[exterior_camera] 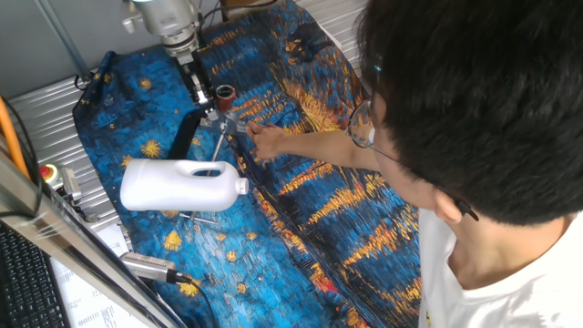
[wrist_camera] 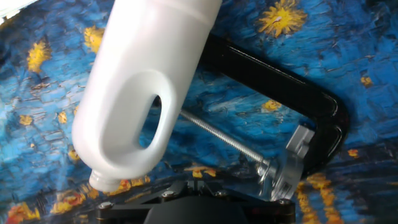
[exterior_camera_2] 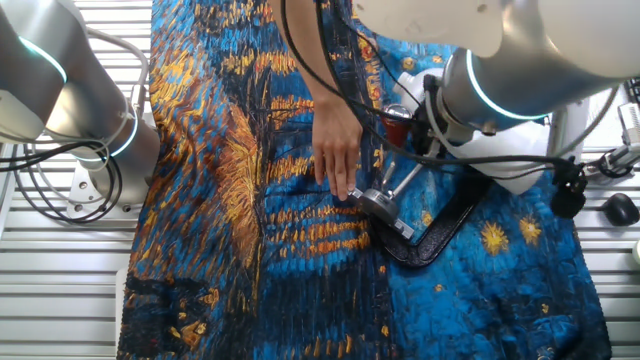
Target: Pull up the lever
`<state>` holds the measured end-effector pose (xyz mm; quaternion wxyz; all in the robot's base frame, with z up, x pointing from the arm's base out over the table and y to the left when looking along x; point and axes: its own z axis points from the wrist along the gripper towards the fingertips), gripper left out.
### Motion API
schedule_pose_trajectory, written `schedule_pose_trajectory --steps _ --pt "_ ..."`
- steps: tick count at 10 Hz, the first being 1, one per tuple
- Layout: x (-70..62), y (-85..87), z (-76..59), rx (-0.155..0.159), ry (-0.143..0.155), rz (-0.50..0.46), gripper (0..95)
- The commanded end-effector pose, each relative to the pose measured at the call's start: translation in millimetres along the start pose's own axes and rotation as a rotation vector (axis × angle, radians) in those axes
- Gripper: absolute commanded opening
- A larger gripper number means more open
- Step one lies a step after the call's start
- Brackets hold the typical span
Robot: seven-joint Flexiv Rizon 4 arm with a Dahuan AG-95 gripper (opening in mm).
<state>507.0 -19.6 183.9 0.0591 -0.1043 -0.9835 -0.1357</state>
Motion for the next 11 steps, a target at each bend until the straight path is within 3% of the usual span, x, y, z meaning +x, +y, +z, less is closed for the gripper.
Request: schedule_pose_trajectory --steps 1,8,11 --pt "5.5 1.3 4.8 0.004 -0.006 -0.002 0.0" --pt "20.5 8.2 19.5 0.003 -0.013 0.003 0.0" --pt "20.4 7.7 19.7 0.013 -0.019 -0.001 0.0"
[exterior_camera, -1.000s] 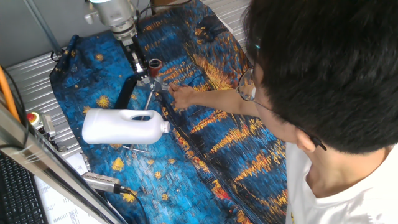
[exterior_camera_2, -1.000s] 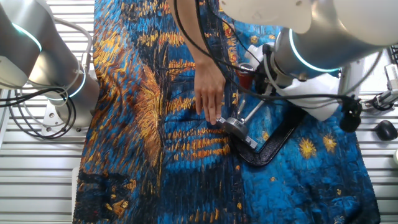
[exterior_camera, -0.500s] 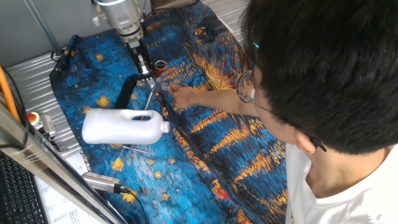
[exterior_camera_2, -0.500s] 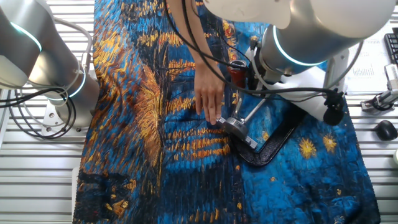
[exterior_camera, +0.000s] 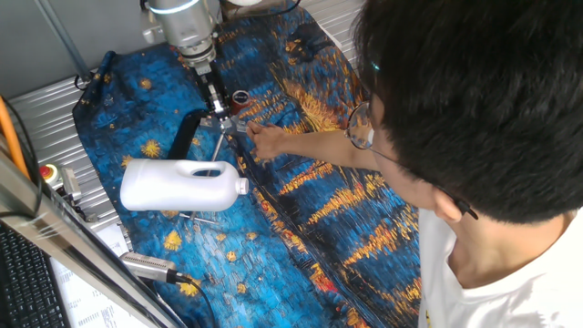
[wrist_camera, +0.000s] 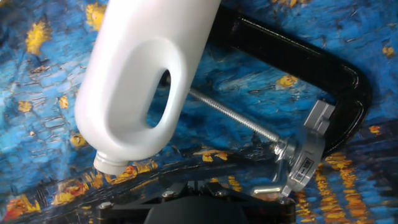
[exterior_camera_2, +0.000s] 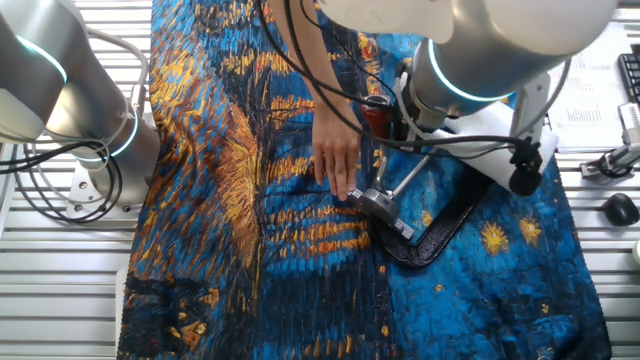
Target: Pull up the lever
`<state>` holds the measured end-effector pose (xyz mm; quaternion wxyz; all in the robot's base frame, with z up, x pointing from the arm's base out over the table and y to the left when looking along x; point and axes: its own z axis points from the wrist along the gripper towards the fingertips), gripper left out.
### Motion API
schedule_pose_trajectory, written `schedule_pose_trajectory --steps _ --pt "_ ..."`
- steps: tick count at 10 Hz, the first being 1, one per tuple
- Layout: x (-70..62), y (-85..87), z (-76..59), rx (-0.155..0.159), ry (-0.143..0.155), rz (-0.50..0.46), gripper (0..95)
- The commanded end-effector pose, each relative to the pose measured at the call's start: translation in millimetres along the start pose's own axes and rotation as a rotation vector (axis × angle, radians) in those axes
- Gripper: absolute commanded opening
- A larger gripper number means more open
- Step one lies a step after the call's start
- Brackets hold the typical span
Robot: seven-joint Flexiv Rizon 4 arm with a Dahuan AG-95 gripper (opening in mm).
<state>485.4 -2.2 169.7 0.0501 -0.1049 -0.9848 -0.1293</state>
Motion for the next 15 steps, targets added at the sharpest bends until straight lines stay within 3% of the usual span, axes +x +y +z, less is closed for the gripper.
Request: schedule_pose_trajectory --steps 1,4,6,10,12,13,15 --pt "-7.7 -4.2 -4.8 0.008 0.004 -0.003 0.0" --pt "-31.5 -19.9 -18.4 0.010 0.032 -0.012 0.0" --pt "-45.3 -30.0 -30.9 0.024 0.097 -0.034 0.0" --pt "-36.1 -32.7 -33.4 0.013 0.107 0.009 0.0" --pt "-27.3 -29.9 -30.0 0.016 0.158 0.032 0.0" --pt "-21.0 -27.0 -25.9 0.021 0.180 0.032 19.0" --pt "-19.4 -26.2 -26.5 0.014 0.216 0.028 19.0"
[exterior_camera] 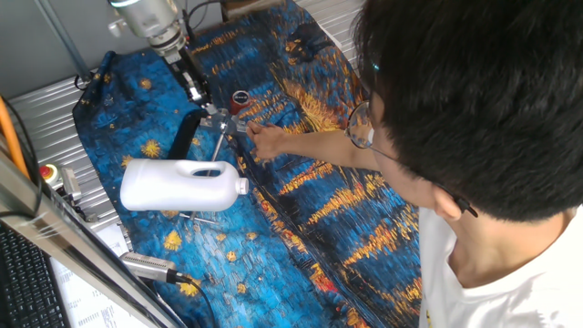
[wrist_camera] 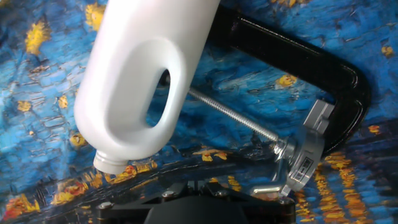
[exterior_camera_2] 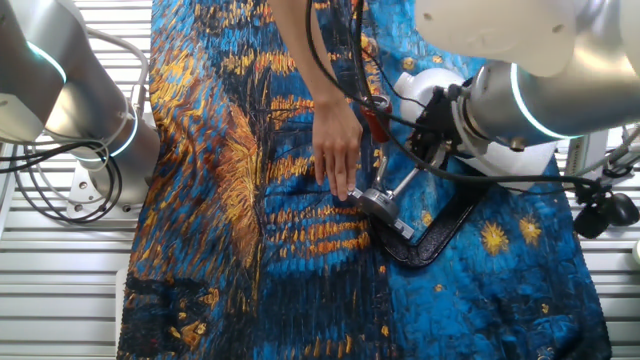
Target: Pull up the lever
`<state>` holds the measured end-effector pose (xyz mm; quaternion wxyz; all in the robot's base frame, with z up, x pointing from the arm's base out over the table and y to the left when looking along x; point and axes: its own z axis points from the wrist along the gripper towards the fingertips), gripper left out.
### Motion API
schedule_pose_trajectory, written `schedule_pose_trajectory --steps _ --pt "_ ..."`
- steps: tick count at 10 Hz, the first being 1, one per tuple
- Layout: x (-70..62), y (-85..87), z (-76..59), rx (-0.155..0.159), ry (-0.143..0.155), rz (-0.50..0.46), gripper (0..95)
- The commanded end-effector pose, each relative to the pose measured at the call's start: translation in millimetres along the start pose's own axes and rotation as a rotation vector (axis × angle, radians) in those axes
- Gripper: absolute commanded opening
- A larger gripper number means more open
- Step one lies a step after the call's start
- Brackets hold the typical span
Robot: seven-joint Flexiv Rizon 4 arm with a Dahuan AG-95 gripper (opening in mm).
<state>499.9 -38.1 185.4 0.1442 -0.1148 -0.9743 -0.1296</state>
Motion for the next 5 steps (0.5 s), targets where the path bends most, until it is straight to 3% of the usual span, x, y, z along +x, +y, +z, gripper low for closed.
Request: schedule_pose_trajectory --steps 1,3,4,5 --pt "0.6 1.1 -2.6 0.007 0.050 -0.018 19.0" --pt "1.1 1.5 -3.8 0.009 0.065 -0.019 19.0" --pt "3.6 2.9 -7.8 0.009 0.101 -0.022 19.0" --pt "5.4 3.7 -9.4 0.010 0.117 -0.023 19.0"
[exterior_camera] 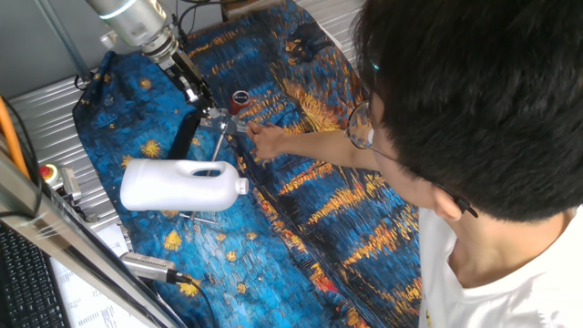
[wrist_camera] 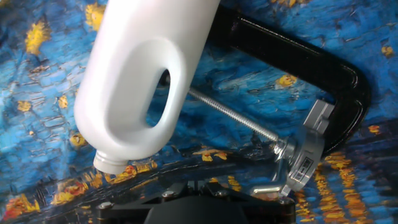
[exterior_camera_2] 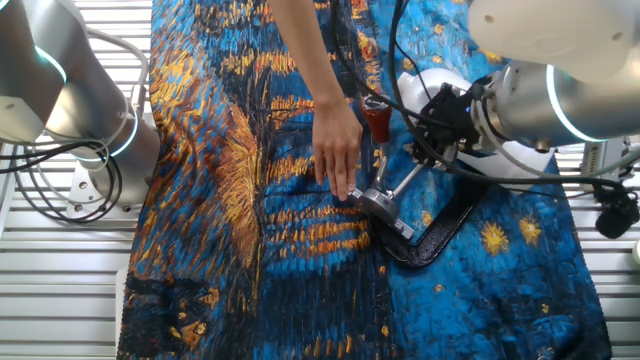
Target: Pull up the lever
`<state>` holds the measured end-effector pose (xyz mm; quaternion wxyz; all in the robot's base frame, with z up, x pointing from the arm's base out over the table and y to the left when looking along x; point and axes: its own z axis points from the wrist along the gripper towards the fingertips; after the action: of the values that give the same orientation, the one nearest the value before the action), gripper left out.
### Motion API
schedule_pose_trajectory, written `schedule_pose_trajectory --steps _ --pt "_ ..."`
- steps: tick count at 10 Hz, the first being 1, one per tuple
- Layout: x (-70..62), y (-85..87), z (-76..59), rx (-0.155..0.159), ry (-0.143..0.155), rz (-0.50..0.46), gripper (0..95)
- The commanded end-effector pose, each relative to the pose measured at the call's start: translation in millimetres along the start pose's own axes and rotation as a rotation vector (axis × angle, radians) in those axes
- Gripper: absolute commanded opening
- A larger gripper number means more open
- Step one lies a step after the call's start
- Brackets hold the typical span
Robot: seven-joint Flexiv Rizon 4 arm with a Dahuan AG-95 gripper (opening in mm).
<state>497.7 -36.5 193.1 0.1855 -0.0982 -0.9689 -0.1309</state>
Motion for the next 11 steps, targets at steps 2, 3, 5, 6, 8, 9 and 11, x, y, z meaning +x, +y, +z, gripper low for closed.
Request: schedule_pose_trajectory --steps 2,3,5,6,8,9,11 --pt "9.8 -0.5 -1.0 -0.002 0.047 -0.006 0.0" --pt "15.0 -2.2 1.5 -0.004 0.053 -0.013 0.0" --pt "22.7 -4.9 5.1 -0.008 0.059 -0.021 0.0" --pt "25.3 -4.6 5.9 -0.012 0.061 -0.022 0.0" --pt "28.5 -1.2 5.9 -0.017 0.065 -0.025 0.0" --pt "28.8 0.7 7.6 -0.017 0.065 -0.026 0.0" --pt "28.5 8.9 14.2 -0.018 0.066 -0.021 0.0"
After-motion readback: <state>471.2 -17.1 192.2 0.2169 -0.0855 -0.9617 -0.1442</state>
